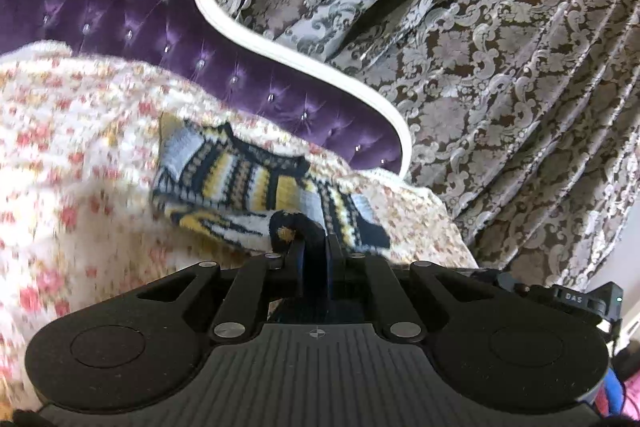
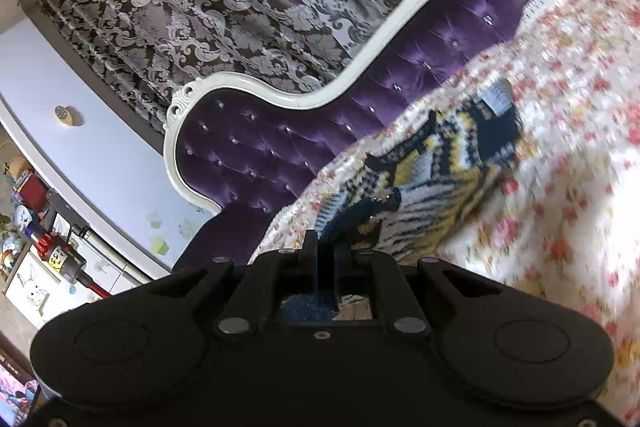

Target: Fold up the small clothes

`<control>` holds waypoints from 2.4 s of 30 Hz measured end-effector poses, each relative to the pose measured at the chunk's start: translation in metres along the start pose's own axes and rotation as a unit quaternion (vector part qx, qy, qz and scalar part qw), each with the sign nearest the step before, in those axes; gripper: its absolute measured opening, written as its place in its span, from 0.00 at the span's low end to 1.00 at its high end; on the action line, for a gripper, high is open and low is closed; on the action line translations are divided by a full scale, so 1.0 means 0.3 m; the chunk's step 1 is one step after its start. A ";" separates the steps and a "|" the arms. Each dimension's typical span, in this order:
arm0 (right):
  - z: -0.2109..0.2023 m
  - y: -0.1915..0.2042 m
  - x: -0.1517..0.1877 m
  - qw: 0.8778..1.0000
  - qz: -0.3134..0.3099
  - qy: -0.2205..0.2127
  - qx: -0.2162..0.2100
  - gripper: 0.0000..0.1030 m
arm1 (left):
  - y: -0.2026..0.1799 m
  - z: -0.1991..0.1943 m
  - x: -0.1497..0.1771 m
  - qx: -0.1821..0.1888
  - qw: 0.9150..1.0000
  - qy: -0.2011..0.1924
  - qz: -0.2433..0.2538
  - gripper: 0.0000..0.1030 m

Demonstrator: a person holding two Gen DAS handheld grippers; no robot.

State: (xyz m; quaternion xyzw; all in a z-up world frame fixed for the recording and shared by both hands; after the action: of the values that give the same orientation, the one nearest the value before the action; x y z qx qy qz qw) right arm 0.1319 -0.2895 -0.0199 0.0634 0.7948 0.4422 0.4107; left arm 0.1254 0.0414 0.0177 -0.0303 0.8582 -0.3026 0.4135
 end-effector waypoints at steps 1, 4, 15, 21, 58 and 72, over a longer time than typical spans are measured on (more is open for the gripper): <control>0.009 0.005 -0.019 1.000 -0.003 -0.003 -0.002 0.15 | 0.000 0.006 -0.015 -0.001 1.000 -0.004 0.001 0.08; 0.046 0.011 -0.078 1.000 -0.013 -0.013 -0.004 0.15 | 0.000 0.034 -0.072 -0.003 1.000 -0.017 0.006 0.08; 0.294 -0.102 -0.307 0.998 -0.020 -0.055 0.016 0.15 | 0.067 0.276 -0.289 -0.027 0.998 -0.063 0.016 0.09; 0.480 -0.213 -0.394 0.996 -0.036 -0.062 0.048 0.15 | 0.159 0.467 -0.341 -0.054 0.996 -0.068 0.007 0.08; 0.828 -0.458 -0.367 0.972 -0.136 -0.041 0.189 0.97 | 0.301 0.835 -0.306 -0.210 0.970 -0.004 0.122 0.99; 0.973 -0.517 -0.228 0.924 -0.245 0.033 0.291 0.99 | 0.418 0.977 -0.152 -0.263 0.950 0.050 0.160 1.00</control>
State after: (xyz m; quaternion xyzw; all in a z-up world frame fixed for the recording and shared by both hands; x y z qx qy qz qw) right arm 0.4244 -0.2244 -0.1756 -0.0314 0.8924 0.0788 0.4432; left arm 0.3935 0.0126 -0.1583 0.0146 0.9205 0.0030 0.3905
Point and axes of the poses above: each gripper's, at about its wrist camera, not at the fingertips, and z roughly the way its jaws point, y to its left, x to its underside, the point moved 8 cm from there along z, roughly the way its jaws point, and after that the axes turned 1 degree about z, right-handed, at the moved point
